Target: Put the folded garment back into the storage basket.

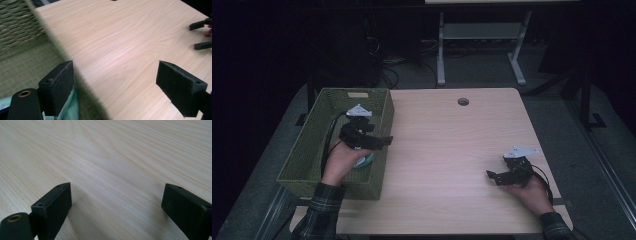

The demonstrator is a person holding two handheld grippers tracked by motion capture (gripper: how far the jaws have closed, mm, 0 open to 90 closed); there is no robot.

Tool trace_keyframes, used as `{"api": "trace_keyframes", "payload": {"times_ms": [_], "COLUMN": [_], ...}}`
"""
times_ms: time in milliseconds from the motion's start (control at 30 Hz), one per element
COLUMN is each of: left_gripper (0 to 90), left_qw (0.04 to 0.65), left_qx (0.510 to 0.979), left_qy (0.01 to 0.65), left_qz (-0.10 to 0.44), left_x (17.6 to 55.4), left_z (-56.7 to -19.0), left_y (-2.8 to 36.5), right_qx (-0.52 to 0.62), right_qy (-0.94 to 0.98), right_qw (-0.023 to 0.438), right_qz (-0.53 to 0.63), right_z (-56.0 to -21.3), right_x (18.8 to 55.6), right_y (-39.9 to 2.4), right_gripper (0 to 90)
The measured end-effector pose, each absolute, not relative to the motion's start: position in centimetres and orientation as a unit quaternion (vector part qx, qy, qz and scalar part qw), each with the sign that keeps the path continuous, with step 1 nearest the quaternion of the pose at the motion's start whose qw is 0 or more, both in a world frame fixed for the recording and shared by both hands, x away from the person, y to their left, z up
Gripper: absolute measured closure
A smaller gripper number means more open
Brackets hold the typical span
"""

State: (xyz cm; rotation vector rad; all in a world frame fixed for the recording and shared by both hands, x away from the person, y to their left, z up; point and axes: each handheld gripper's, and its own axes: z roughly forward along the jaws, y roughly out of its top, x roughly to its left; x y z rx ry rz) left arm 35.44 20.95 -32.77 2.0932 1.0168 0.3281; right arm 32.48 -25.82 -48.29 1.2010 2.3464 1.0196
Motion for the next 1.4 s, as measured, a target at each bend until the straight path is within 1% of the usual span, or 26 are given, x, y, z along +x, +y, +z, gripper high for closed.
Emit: {"api": "trace_keyframes", "payload": {"times_ms": [333, 500, 533, 767, 833, 1000, 1067, 1400], "left_gripper": [14.4, 14.5, 14.4, 14.4, 14.4, 14.3, 14.3, 13.5], "left_qw": [0.403, 0.399, 0.396, 0.379, 0.377, 0.369, 0.364, 0.341], "left_qx": [0.820, 0.830, 0.834, 0.846, 0.848, 0.852, 0.854, 0.862], "left_qy": [0.386, 0.372, 0.366, 0.356, 0.352, 0.348, 0.350, 0.353], "left_qz": [0.123, 0.116, 0.119, 0.122, 0.124, 0.129, 0.126, 0.128], "left_x": [35.2, 34.7, 34.5, 34.1, 33.9, 33.9, 34.0, 34.6], "left_z": [-33.6, -34.6, -35.1, -37.2, -38.4, -39.9, -41.1, -44.7], "left_y": [17.6, 15.5, 14.7, 12.2, 11.3, 10.5, 10.3, 10.0], "right_qx": [0.420, 0.420, 0.421, 0.421, 0.419, 0.419, 0.419, 0.418], "right_qy": [0.820, 0.820, 0.820, 0.820, 0.820, 0.820, 0.820, 0.820], "right_qw": [0.157, 0.157, 0.157, 0.157, 0.159, 0.159, 0.158, 0.159], "right_qz": [0.356, 0.356, 0.356, 0.355, 0.356, 0.356, 0.356, 0.356], "right_z": [-48.3, -48.3, -48.3, -48.3, -48.3, -48.3, -48.3, -48.3], "right_x": [32.5, 32.5, 32.5, 32.5, 32.5, 32.5, 32.5, 32.5], "right_y": [-25.8, -25.8, -25.8, -25.8, -25.8, -25.8, -25.8, -25.8], "right_gripper": [8.6, 8.6, 8.5, 8.5, 8.5, 8.5, 8.5, 8.5]}}
